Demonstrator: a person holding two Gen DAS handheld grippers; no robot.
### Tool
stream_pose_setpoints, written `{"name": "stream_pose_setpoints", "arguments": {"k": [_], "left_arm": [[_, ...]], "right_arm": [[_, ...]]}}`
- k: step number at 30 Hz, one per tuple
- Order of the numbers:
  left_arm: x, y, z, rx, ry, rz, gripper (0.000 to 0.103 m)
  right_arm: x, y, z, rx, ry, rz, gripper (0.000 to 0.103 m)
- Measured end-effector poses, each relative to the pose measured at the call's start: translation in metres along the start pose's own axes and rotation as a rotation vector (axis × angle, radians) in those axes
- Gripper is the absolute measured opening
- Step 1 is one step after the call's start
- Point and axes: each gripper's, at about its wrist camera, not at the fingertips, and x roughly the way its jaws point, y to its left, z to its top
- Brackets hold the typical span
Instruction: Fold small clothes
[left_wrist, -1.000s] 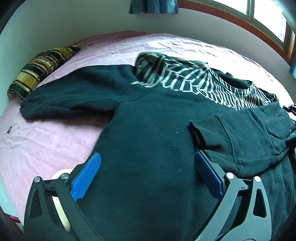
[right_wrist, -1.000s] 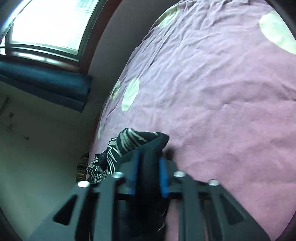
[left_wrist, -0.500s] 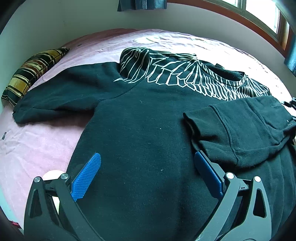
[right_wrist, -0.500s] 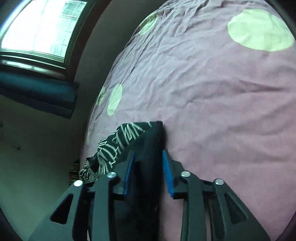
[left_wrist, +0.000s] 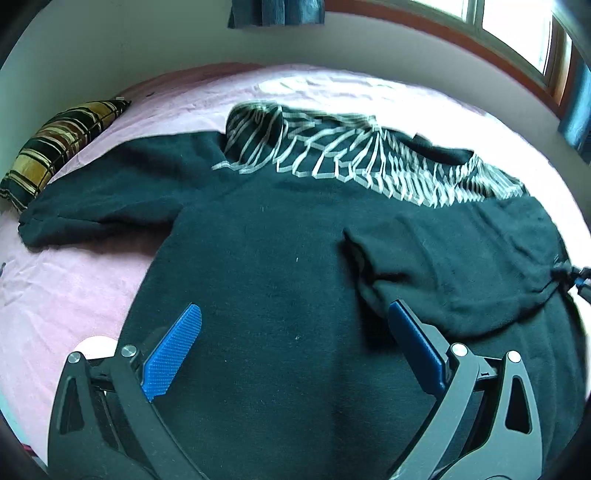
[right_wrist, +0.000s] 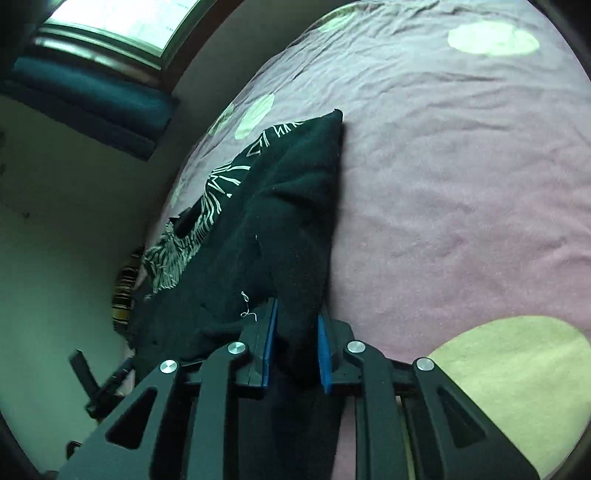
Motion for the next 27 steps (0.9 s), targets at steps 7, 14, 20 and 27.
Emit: {"name": "stream_pose_setpoints", "arguments": {"k": [7,14,20,27], "left_arm": [[0.009,0.001,0.020,-0.092,0.020,-0.246,0.101],[0.060,-0.007,0.026,-0.172,0.159,-0.442,0.101],[0.069,-0.016,0.026,-0.160,0.167,-0.429,0.048],[0.059,-0.005,0.017,-0.243,0.174,-0.466,0.055]], "right_arm": [[0.004,-0.010,-0.004,0.067,-0.008,0.040,0.036],[0.002,-0.007,-0.007,0.059,-0.025,0.081,0.051],[0.003,0.002,-0.005,0.022,-0.033,0.081,0.065],[0.007,0.013,-0.006,-0.025,-0.046,0.055,0.073]]}}
